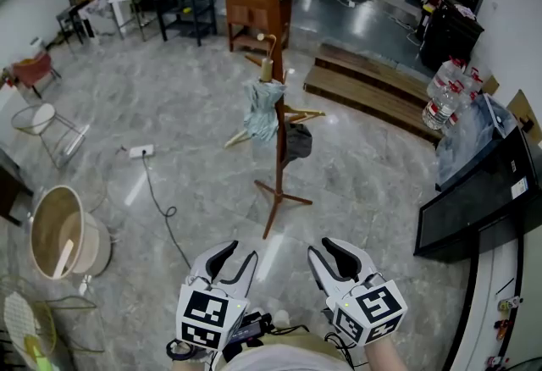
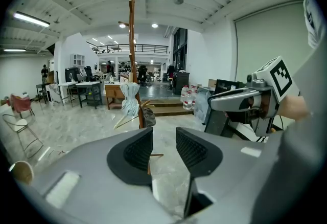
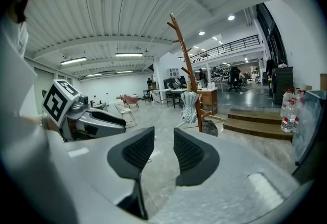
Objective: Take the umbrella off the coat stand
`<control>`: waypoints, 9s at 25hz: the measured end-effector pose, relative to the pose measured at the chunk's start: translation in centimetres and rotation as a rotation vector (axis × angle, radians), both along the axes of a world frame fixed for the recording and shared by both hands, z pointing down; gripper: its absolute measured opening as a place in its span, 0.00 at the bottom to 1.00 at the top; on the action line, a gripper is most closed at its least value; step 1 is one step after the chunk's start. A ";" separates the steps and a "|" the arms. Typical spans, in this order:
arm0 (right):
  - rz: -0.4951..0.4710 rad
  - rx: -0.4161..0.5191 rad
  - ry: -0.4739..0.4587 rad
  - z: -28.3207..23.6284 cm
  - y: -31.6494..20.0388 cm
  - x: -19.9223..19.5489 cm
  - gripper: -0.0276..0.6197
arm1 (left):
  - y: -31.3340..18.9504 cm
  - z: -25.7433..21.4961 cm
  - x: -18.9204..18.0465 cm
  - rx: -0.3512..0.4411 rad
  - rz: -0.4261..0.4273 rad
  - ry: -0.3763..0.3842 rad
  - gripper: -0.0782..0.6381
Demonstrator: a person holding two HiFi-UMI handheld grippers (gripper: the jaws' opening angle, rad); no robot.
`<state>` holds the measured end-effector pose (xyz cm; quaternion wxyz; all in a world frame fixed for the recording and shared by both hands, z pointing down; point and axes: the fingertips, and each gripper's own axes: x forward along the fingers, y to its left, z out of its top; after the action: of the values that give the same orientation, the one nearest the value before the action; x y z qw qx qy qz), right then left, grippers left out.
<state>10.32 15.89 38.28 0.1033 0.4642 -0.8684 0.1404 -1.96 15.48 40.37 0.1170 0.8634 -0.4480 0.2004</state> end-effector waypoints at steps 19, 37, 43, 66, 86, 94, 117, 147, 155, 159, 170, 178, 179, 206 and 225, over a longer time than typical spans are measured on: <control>-0.050 0.006 -0.008 0.6 1.5 2.8 0.22 | 2.0 0.4 2.9 0.016 -0.040 -0.009 0.32; -0.048 0.007 -0.002 1.2 -3.6 3.1 0.22 | -3.8 0.6 3.8 0.025 -0.016 -0.007 0.33; -0.052 0.002 -0.005 1.0 -7.1 2.4 0.22 | -7.3 0.3 3.3 0.024 -0.014 -0.011 0.33; -0.019 -0.016 0.008 -0.2 -20.1 -1.0 0.22 | -21.0 -0.7 0.2 0.011 0.037 -0.011 0.34; -0.011 -0.023 0.030 0.0 -26.5 -2.9 0.22 | -27.0 0.0 -1.2 0.005 0.065 0.010 0.37; -0.011 -0.009 0.029 -0.6 -27.8 -3.6 0.22 | -27.9 0.5 -1.7 0.001 0.066 0.008 0.39; -0.155 0.032 -0.007 -2.4 -34.7 -4.7 0.24 | -31.3 1.3 -2.3 -0.007 -0.097 0.005 0.42; -0.309 0.054 0.002 -3.0 -41.2 -8.1 0.27 | -34.0 0.5 -4.0 0.021 -0.315 0.011 0.42; -0.279 0.077 0.046 -2.9 -41.2 -8.5 0.28 | -34.3 0.8 -4.0 0.022 -0.318 0.014 0.42; -0.264 0.050 0.024 -2.8 -41.2 -8.5 0.29 | -34.6 0.8 -3.3 0.021 -0.298 0.018 0.43; -0.249 0.026 0.010 -2.8 -41.3 -8.5 0.28 | -36.7 3.3 0.0 0.008 -0.160 -0.008 0.53; -0.269 0.015 0.006 -2.8 -41.2 -8.6 0.28 | -38.9 5.4 1.8 0.002 -0.109 -0.047 0.57; -0.271 0.012 0.004 -2.8 -41.2 -8.6 0.27 | -39.2 5.6 1.9 -0.001 -0.106 -0.048 0.58; -0.489 0.017 -0.015 -3.0 -40.5 -7.8 0.28 | -42.2 6.1 3.4 0.087 -0.150 -0.058 0.53; -0.488 0.104 -0.041 -5.1 -40.4 -9.2 0.24 | -40.2 4.2 2.7 0.113 -0.163 -0.076 0.52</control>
<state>1.07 -24.55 33.19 0.0924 0.2426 -0.9627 0.0761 0.71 -24.73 44.57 0.0666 0.8212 -0.5313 0.1974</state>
